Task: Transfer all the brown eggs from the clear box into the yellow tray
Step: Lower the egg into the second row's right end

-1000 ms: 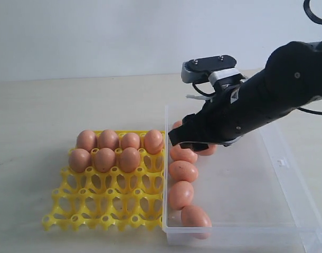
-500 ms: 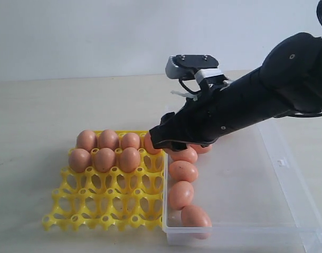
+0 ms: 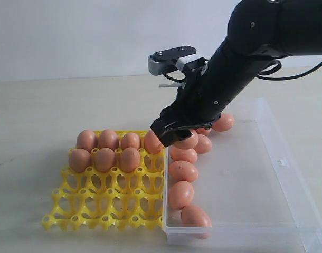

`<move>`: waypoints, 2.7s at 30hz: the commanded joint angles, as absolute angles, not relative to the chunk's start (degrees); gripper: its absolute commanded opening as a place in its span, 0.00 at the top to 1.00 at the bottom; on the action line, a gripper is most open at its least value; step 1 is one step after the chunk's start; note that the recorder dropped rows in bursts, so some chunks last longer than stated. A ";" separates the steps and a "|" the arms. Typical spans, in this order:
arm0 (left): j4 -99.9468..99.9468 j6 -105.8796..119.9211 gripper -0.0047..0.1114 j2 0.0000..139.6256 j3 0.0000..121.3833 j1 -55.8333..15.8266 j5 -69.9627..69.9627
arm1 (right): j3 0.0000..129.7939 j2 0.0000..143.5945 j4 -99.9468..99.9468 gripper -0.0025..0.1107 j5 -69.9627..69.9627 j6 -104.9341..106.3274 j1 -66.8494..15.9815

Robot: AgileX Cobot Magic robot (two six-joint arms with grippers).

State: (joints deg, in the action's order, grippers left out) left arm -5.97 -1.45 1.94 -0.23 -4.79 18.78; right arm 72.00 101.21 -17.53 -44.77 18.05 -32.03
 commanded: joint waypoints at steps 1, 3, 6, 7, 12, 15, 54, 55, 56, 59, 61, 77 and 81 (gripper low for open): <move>-5.84 -1.70 0.96 2.08 0.00 -5.19 18.09 | 74.49 103.28 -12.93 0.78 -46.18 15.91 -31.98; -5.84 -1.70 0.96 2.08 0.00 -5.19 18.09 | 75.74 104.50 -12.81 0.78 -45.96 15.91 -32.35; -5.84 -1.70 0.96 2.08 0.00 -5.19 18.09 | 77.10 106.00 -12.93 0.78 -43.96 15.91 -33.26; -5.84 -1.70 0.96 2.08 0.00 -5.19 18.09 | 77.24 106.05 -13.19 0.78 -42.33 15.91 -33.55; -5.84 -1.70 0.96 2.08 0.00 -5.19 18.09 | 77.24 106.55 -16.41 0.78 -35.92 15.91 -34.96; -5.84 -1.70 0.96 2.08 0.00 -5.19 18.09 | 76.69 106.66 -17.09 0.78 -33.09 15.91 -35.60; -5.84 -1.70 0.96 2.08 0.00 -5.19 18.09 | 56.93 110.01 -20.43 0.80 9.76 -5.55 -42.59; -5.84 -1.70 0.96 2.08 0.00 -5.19 18.09 | 56.93 110.01 -20.43 0.80 9.76 -5.55 -42.59; -5.84 -1.70 0.96 2.08 0.00 -5.19 18.09 | 56.93 109.99 -20.43 0.80 9.47 -5.82 -42.59; -5.84 -1.70 0.96 2.08 0.00 -5.19 18.09 | 56.93 109.99 -20.43 0.80 8.60 -6.05 -42.59; -5.84 -1.70 0.96 2.08 0.00 -5.19 18.09 | 56.34 109.99 -20.43 0.80 8.84 -6.05 -42.59; -5.84 -1.70 0.96 2.08 0.00 -5.19 18.09 | 55.21 109.99 -20.43 0.80 9.18 -7.72 -42.65; -5.84 -1.70 0.96 2.08 0.00 -5.19 18.09 | 55.21 109.99 -18.98 0.80 9.41 -8.04 -42.65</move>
State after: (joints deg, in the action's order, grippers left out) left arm -5.97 -1.45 1.94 -0.23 -4.79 18.78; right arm 55.49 109.95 -20.23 8.65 -7.46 -42.59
